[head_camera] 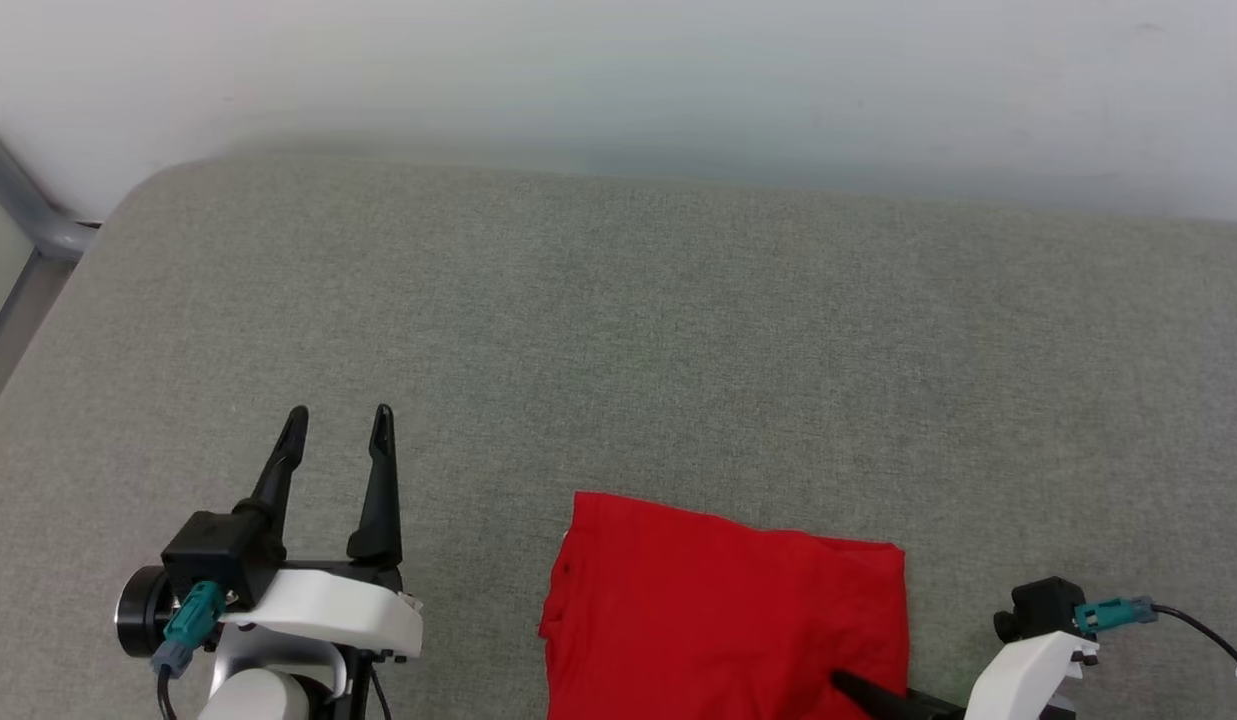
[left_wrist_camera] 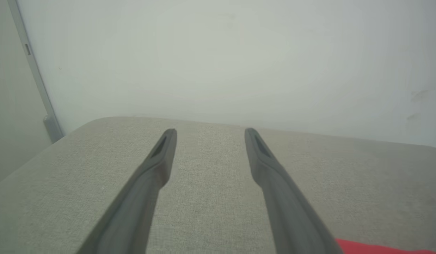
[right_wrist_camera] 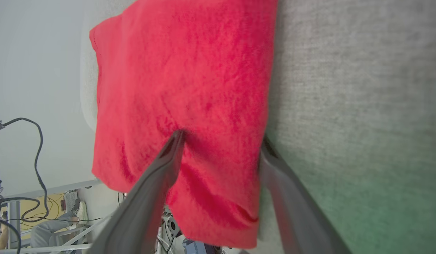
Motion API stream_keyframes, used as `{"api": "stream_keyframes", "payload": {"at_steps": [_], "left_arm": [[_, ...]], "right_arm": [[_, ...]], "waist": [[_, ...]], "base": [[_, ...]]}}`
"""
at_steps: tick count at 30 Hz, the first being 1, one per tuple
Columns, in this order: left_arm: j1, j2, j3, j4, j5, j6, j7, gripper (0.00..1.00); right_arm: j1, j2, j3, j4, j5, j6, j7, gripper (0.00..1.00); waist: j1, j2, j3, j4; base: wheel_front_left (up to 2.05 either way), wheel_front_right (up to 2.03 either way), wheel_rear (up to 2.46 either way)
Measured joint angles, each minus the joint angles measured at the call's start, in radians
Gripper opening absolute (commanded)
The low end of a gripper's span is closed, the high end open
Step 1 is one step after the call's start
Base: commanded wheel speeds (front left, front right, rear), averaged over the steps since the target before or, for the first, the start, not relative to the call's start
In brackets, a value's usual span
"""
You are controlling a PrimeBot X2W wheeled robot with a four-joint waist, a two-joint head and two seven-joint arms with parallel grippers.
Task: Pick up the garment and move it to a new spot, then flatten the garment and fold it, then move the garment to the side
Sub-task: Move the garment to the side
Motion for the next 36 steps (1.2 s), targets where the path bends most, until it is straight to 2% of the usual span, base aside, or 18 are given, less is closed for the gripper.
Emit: {"api": "stream_keyframes", "payload": {"at_steps": [8, 9, 10, 12, 23, 24, 32, 36], "left_arm": [[-0.010, -0.030, 0.032, 0.012, 0.024, -0.026, 0.000, 1.00], [-0.011, -0.033, 0.036, 0.014, 0.028, -0.029, 0.000, 1.00], [-0.011, -0.036, 0.040, 0.017, 0.030, -0.034, 0.000, 1.00], [-0.013, -0.045, 0.046, 0.022, 0.036, -0.041, 0.000, 1.00], [0.009, -0.069, 0.075, 0.050, 0.057, -0.072, 0.000, 1.00], [0.014, -0.076, 0.083, 0.043, 0.064, -0.078, 0.000, 1.00], [0.022, -0.097, 0.088, 0.005, 0.091, -0.096, 0.000, 1.00], [0.002, -0.099, 0.091, -0.017, 0.107, -0.101, 0.000, 1.00]], "right_arm": [[-0.026, -0.023, 0.052, 0.035, 0.026, 0.001, 0.014, 1.00], [-0.034, -0.024, 0.058, 0.038, 0.028, 0.001, 0.014, 0.92], [-0.040, -0.026, 0.063, 0.042, 0.031, 0.001, 0.014, 0.47], [-0.047, -0.030, 0.071, 0.048, 0.032, 0.001, 0.008, 0.00], [-0.069, -0.085, 0.109, 0.026, 0.022, 0.000, -0.022, 0.00], [-0.093, -0.115, 0.113, 0.015, 0.001, 0.000, -0.020, 0.00], [-0.164, -0.213, 0.105, 0.010, -0.076, 0.000, 0.027, 0.00], [-0.221, -0.246, 0.108, 0.014, -0.094, 0.000, 0.016, 0.00]], "waist": [[-0.0002, 0.0000, 0.039, 0.012], [-0.0001, 0.0000, 0.041, 0.011], [-0.0001, 0.0000, 0.042, 0.010], [-0.0001, 0.0000, 0.042, 0.009], [-0.0001, 0.0000, -0.018, -0.021], [-0.0001, 0.0000, -0.027, -0.051], [-0.0001, 0.0000, -0.016, -0.180], [-0.0001, 0.0001, 0.011, -0.261]], "base": [[0.00, 0.00, 0.00], [0.00, 0.00, 0.00], [0.00, 0.00, 0.00], [0.00, 0.00, 0.00], [0.00, 0.00, 0.00], [0.00, 0.00, 0.00], [0.00, 0.00, 0.00], [0.00, 0.00, 0.00]]}}
